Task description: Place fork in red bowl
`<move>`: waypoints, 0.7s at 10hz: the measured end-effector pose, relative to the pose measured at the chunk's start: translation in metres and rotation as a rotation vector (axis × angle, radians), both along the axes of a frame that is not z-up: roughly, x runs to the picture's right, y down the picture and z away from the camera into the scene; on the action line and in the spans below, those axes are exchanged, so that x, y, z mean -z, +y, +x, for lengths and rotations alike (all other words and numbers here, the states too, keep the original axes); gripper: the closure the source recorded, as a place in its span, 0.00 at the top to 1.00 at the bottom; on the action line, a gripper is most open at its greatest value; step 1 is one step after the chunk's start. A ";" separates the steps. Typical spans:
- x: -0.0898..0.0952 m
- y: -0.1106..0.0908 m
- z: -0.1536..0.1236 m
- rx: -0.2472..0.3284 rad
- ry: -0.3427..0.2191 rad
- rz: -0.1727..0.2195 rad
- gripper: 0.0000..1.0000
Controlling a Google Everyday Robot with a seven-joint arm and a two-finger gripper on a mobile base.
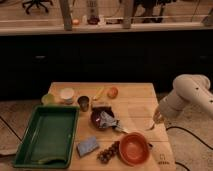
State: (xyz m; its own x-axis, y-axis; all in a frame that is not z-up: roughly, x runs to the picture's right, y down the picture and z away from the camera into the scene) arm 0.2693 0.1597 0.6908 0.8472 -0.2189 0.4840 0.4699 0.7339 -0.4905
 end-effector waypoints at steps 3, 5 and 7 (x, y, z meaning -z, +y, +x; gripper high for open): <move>0.021 -0.005 -0.011 0.041 -0.123 0.007 0.02; 0.037 -0.004 -0.027 0.096 -0.214 0.009 0.02; 0.045 0.002 -0.043 0.140 -0.266 0.001 0.02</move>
State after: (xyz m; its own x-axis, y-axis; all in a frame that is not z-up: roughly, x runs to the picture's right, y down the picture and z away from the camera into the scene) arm 0.2265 0.1614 0.6457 0.6523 -0.3255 0.6845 0.6785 0.6533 -0.3359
